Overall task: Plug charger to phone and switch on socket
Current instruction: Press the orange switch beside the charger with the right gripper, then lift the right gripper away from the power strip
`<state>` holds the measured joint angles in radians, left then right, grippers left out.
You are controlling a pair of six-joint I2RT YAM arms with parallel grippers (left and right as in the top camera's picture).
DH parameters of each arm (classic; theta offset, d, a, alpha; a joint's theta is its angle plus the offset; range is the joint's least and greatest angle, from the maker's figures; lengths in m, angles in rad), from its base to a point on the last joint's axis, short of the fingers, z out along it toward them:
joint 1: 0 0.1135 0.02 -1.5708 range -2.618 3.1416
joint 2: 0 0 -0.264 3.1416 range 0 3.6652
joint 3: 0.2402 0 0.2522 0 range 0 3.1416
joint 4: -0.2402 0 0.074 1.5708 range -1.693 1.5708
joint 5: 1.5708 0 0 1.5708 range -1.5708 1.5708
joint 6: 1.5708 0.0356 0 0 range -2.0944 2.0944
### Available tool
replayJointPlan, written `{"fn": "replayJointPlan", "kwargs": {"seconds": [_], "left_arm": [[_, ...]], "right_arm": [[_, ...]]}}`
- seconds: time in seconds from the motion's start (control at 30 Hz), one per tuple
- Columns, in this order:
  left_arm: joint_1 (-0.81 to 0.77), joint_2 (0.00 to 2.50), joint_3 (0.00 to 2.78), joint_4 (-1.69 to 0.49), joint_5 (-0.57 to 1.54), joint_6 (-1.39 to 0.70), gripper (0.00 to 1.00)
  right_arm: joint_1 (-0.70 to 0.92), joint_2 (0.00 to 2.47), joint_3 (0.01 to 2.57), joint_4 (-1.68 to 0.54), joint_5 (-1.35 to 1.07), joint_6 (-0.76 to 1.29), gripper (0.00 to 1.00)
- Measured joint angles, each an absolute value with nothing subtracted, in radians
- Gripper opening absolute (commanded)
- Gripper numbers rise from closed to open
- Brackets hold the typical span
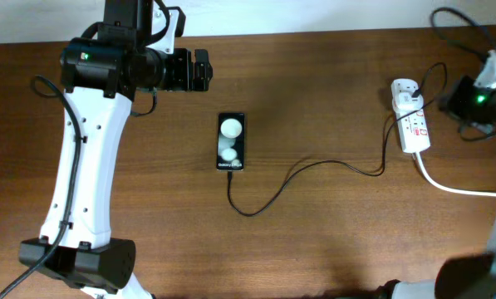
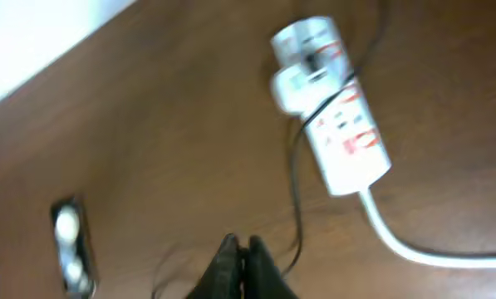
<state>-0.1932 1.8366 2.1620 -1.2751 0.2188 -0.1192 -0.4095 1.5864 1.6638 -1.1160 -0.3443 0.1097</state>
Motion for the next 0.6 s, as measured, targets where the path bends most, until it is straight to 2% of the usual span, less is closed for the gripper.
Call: {"fn": "replayJointPlan", "kwargs": {"seconds": [0.13, 0.2, 0.27, 0.3, 0.33, 0.6], "left_arm": [[-0.193, 1.837, 2.162, -1.275, 0.219, -0.119, 0.99], [-0.193, 1.837, 2.162, -1.276, 0.219, -0.119, 0.99], [-0.193, 1.837, 2.162, -1.275, 0.219, -0.119, 0.99], [-0.193, 1.837, 2.162, -1.276, 0.22, -0.119, 0.99], [-0.193, 1.837, 2.162, -1.275, 0.219, -0.119, 0.99], [-0.193, 1.837, 2.162, -1.275, 0.219, -0.119, 0.99]], "right_arm": [[-0.284, 1.378, 1.664, -1.229, -0.321, 0.066, 0.11], [-0.222, 1.288, 1.664, -1.295, -0.315, 0.046, 0.2], [-0.185, 1.232, 1.664, -1.361, -0.311, 0.037, 0.36], [-0.171, 1.206, 1.664, -1.389, -0.31, 0.036, 0.64], [-0.165, 1.179, 1.664, -1.416, -0.31, 0.026, 0.99], [-0.163, 1.092, 1.665, -1.554, -0.309, 0.022, 0.99]]}}
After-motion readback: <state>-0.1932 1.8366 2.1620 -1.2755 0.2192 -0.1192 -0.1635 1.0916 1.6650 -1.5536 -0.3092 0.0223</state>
